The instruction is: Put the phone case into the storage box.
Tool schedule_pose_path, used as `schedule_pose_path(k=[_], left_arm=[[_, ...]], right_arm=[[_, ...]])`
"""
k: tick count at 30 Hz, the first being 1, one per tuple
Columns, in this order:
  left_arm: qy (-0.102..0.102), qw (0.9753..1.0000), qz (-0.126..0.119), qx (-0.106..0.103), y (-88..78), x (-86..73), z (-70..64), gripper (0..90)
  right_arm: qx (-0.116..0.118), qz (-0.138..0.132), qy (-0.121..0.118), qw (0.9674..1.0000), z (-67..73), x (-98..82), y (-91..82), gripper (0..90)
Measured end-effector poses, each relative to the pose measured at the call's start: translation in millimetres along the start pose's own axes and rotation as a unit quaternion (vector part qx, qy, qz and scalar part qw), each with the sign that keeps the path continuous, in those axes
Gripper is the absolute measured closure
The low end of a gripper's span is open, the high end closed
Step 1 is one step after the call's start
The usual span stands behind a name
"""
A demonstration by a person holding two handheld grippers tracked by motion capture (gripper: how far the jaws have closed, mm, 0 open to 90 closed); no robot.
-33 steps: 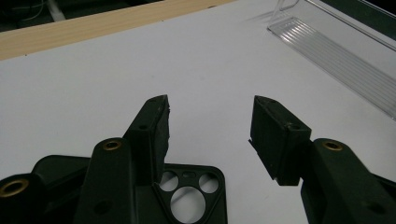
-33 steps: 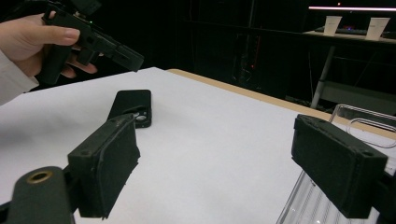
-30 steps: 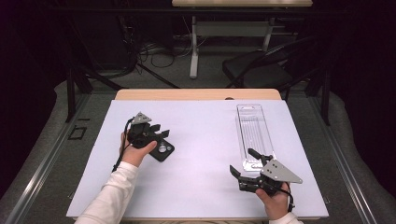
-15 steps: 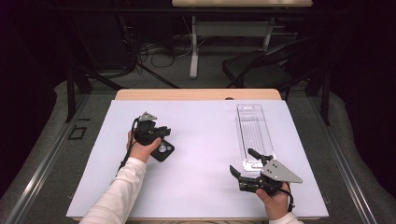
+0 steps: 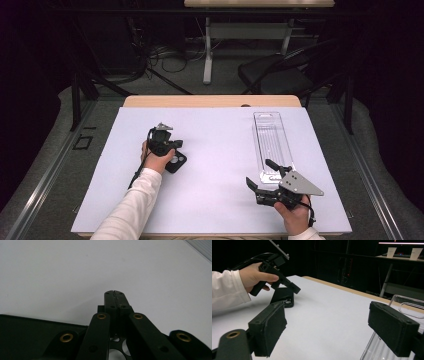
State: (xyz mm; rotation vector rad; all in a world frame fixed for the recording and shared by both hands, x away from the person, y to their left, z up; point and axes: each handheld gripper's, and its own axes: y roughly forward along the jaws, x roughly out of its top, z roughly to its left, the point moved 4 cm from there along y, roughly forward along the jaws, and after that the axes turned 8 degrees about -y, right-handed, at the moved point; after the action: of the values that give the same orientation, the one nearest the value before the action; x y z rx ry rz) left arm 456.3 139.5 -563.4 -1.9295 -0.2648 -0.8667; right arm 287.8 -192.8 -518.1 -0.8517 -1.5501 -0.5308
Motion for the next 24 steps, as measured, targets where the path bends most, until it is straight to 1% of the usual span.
schedule_pose_path(k=[2,3,4,6,8,10,11,13,24], left_arm=[[-0.001,1.0,0.005,0.001,2.0,-0.7,0.9,90.0],[-0.003,1.0,0.002,0.004,3.6,-0.9,1.3,90.0],[-0.005,1.0,0.007,0.003,4.3,-1.4,1.7,90.0],[-0.006,0.9999,0.009,0.007,6.7,-2.3,2.5,90.0],[-0.003,0.9998,0.014,0.011,8.4,-3.3,3.4,90.0],[-0.007,0.9998,0.018,0.011,10.1,-4.4,3.3,90.0],[-0.003,0.9996,0.024,0.01,10.1,-4.6,3.9,90.0],[-0.005,0.9996,0.022,0.013,12.1,-5.3,3.6,90.0],[0.0,0.9988,0.047,0.013,18.5,-10.4,1.2,90.0]], right_arm=[[0.0,0.0,0.0,1.0,0.0,0.0,0.0,13.7],[0.0,0.001,0.0,1.0,-0.1,-0.1,-0.1,13.7],[0.0,0.0,0.0,1.0,-0.2,0.0,0.1,13.7],[0.0,0.0,0.0,1.0,-0.1,-0.1,0.1,13.7],[0.0,0.0,0.0,1.0,0.1,-0.1,0.1,13.7],[0.0,0.0,0.0,1.0,0.0,-0.2,0.2,13.7],[0.001,0.003,-0.001,1.0,-0.2,-0.4,0.0,13.7],[0.0,0.003,-0.002,1.0,-0.6,-0.8,0.2,13.7],[0.001,0.006,0.0,1.0,-0.8,-1.5,0.2,13.8]])
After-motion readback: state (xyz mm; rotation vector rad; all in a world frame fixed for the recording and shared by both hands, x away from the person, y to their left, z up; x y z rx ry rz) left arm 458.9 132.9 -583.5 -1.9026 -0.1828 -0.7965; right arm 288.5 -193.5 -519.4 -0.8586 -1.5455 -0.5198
